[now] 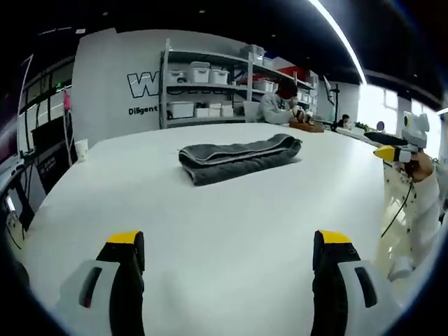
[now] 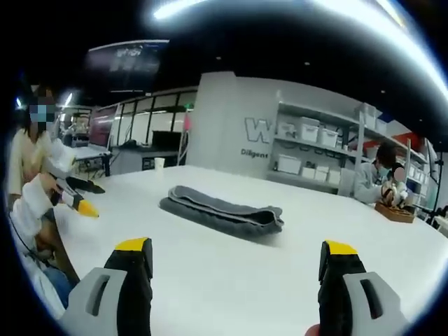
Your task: Open the folded towel by lifting each exposed corner and separating the folded layers until the towel lies flat within the target outline without major curled edges
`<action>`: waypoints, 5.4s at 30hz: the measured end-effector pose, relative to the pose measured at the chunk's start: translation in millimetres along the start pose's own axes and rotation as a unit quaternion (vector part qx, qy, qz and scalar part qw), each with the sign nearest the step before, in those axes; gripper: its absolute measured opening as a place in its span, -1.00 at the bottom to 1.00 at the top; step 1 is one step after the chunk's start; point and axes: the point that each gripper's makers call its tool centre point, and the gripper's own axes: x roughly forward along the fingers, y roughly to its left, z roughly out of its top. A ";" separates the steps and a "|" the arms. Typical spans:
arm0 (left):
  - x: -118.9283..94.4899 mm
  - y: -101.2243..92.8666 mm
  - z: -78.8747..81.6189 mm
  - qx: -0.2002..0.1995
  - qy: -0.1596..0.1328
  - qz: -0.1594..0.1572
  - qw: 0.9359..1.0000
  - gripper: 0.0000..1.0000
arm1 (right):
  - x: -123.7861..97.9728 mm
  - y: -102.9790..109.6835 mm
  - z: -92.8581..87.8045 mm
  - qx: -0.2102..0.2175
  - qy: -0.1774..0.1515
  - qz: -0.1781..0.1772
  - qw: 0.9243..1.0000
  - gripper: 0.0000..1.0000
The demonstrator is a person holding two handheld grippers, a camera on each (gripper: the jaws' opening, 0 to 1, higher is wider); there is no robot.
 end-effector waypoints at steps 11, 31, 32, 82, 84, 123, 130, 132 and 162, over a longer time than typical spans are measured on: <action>31.9 21.7 6.5 0.019 0.035 -0.048 0.998 0.99 | -6.3 -6.4 1.6 0.001 0.001 -0.015 1.000 0.99; 129.3 14.7 41.2 0.088 0.048 -0.108 0.989 0.99 | -21.8 -6.6 7.1 0.012 -0.002 -0.001 1.000 0.99; 134.5 14.3 41.4 0.092 0.047 -0.110 0.989 0.99 | -22.1 -5.8 3.1 0.007 0.010 0.003 1.000 0.99; 182.8 23.8 34.3 0.014 0.037 -0.096 0.995 -0.21 | -20.7 -8.2 -17.5 0.047 0.060 0.004 0.997 0.99; 181.2 26.8 34.2 0.009 0.039 -0.094 0.995 -0.41 | -20.4 -8.0 -17.5 0.048 0.060 0.005 0.997 0.99; 124.5 -138.6 17.5 0.123 0.031 -0.269 0.955 -0.96 | -18.8 -7.4 -22.6 0.055 0.067 0.015 0.996 0.96; 126.3 -174.2 10.3 0.106 0.051 -0.268 0.956 -0.96 | -19.4 -9.6 -22.0 0.056 0.066 0.013 0.996 0.96; 129.1 -181.2 8.7 0.106 0.058 -0.251 0.961 -0.96 | -19.7 -10.1 -21.9 0.058 0.066 0.011 0.996 0.96; 168.9 -292.5 19.9 0.219 -0.001 -0.175 0.960 -0.94 | -36.0 -25.7 -22.1 0.055 0.067 -0.003 0.996 0.97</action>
